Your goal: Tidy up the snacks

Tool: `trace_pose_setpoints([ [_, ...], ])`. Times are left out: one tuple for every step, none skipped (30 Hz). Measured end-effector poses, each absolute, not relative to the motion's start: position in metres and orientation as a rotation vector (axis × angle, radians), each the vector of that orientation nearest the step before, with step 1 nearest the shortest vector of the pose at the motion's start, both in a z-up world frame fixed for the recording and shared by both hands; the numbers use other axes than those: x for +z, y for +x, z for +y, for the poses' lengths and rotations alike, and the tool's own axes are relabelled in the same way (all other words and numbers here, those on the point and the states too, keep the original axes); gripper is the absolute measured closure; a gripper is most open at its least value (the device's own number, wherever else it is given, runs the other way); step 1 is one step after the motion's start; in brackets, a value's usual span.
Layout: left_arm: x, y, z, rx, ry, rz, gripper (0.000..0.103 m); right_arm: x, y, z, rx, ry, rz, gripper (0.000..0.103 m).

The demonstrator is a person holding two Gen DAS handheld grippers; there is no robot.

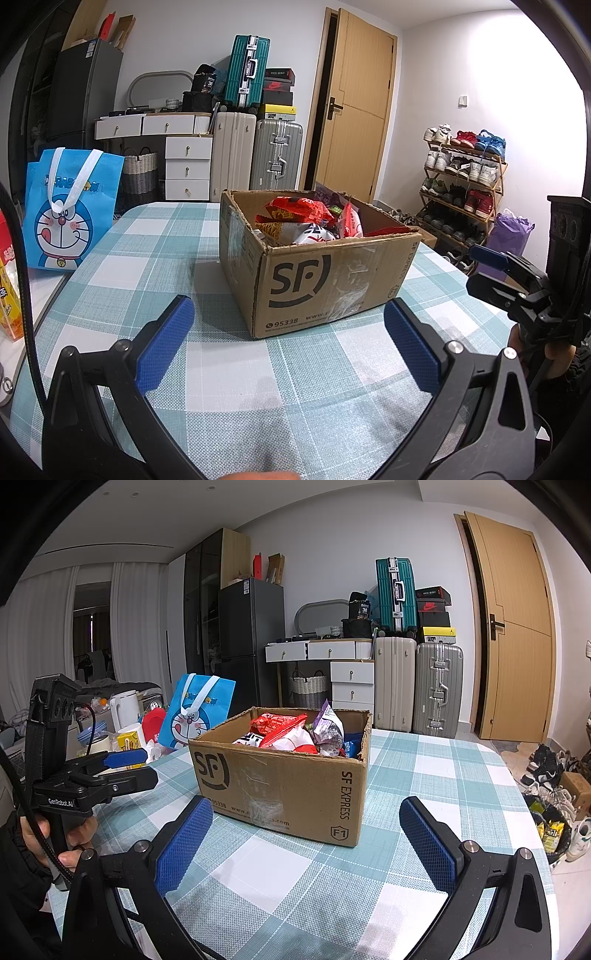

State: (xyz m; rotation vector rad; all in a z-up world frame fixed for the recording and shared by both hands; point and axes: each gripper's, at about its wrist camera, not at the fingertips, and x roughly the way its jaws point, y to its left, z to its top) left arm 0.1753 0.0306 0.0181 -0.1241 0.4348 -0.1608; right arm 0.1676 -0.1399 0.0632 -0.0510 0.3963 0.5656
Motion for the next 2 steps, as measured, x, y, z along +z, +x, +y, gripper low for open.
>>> trace_pose_setpoints([
  [0.0185, 0.1744, 0.0305, -0.163, -0.125, 0.434, 0.001, 0.0631, 0.1676, -0.1399, 0.565, -0.051, 0.396, 0.0],
  [0.0185, 0.1744, 0.0304, -0.163, -0.124, 0.433, 0.001, 0.0632, 0.1675, -0.1399, 0.565, -0.05, 0.396, 0.0],
])
